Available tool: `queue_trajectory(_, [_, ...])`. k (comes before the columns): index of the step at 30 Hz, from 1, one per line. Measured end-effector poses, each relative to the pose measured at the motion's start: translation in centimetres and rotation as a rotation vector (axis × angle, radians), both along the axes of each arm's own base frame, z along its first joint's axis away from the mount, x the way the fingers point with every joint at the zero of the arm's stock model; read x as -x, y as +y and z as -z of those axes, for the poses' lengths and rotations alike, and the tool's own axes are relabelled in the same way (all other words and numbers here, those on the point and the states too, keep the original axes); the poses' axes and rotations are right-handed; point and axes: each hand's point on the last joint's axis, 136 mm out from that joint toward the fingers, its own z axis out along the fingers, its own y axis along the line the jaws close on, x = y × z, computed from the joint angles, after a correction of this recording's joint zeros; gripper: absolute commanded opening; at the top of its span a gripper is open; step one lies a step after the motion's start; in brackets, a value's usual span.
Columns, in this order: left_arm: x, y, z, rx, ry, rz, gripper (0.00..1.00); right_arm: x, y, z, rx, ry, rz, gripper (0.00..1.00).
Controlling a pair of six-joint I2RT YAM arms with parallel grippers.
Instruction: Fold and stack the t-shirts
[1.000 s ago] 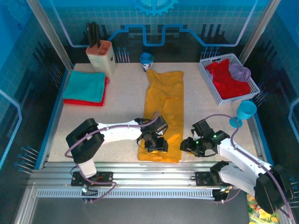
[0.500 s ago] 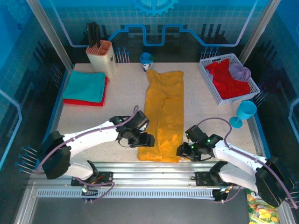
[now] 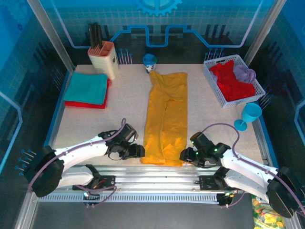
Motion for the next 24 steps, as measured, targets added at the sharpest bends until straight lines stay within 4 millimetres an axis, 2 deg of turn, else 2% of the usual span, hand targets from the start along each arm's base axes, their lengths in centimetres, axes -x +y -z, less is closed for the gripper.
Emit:
queue_trajectory(19, [-0.7, -2.4, 1.2, 0.089, 0.041, -0.030, 0.44, 0.0, 0.3, -0.2, 0.022, -0.001, -0.014, 0.51])
queue_trajectory(24, [-0.6, -2.6, 1.6, 0.088, 0.046, -0.026, 0.40, 0.2, 1.2, -0.6, -0.024, 0.008, -0.035, 0.51])
